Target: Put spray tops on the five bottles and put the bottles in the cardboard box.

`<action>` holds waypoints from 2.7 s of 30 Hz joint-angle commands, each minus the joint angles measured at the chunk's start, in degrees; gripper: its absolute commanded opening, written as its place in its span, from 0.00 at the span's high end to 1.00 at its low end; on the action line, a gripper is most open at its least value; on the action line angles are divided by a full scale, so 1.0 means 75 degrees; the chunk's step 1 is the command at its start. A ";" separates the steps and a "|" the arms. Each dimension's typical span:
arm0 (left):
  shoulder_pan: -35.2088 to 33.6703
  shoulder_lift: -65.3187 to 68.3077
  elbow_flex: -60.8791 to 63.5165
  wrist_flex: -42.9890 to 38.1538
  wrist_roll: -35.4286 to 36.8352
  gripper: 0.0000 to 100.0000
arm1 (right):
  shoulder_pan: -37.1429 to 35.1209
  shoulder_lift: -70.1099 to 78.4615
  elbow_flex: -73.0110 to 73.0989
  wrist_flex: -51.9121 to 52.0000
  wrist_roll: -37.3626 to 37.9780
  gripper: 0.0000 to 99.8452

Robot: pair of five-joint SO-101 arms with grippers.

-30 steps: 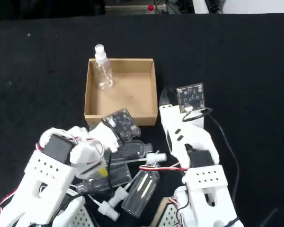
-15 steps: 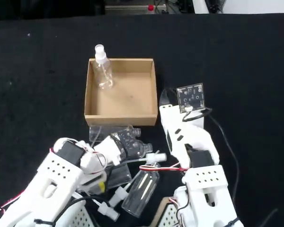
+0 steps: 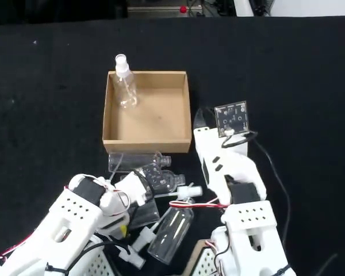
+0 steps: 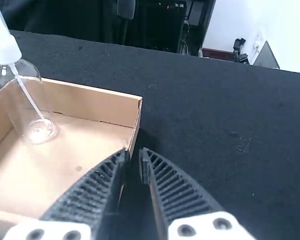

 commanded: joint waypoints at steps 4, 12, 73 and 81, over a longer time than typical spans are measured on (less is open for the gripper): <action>0.0076 0.0000 -0.0135 -0.0082 -0.0047 0.76 | 0.0117 0.0064 -0.0100 -0.0246 0.0047 0.97; 0.0076 0.0000 -0.0158 -0.0059 -0.0059 0.88 | 0.0117 0.0064 -0.0100 -0.0246 0.0047 0.97; -1.0075 0.3681 -0.5163 -0.2801 -0.0246 0.71 | 0.0117 0.0076 -0.0076 -0.0246 0.0047 0.97; -1.0180 0.4243 -0.4964 -0.3880 0.0610 0.71 | 0.0117 0.0076 -0.0064 -0.0246 0.0047 0.97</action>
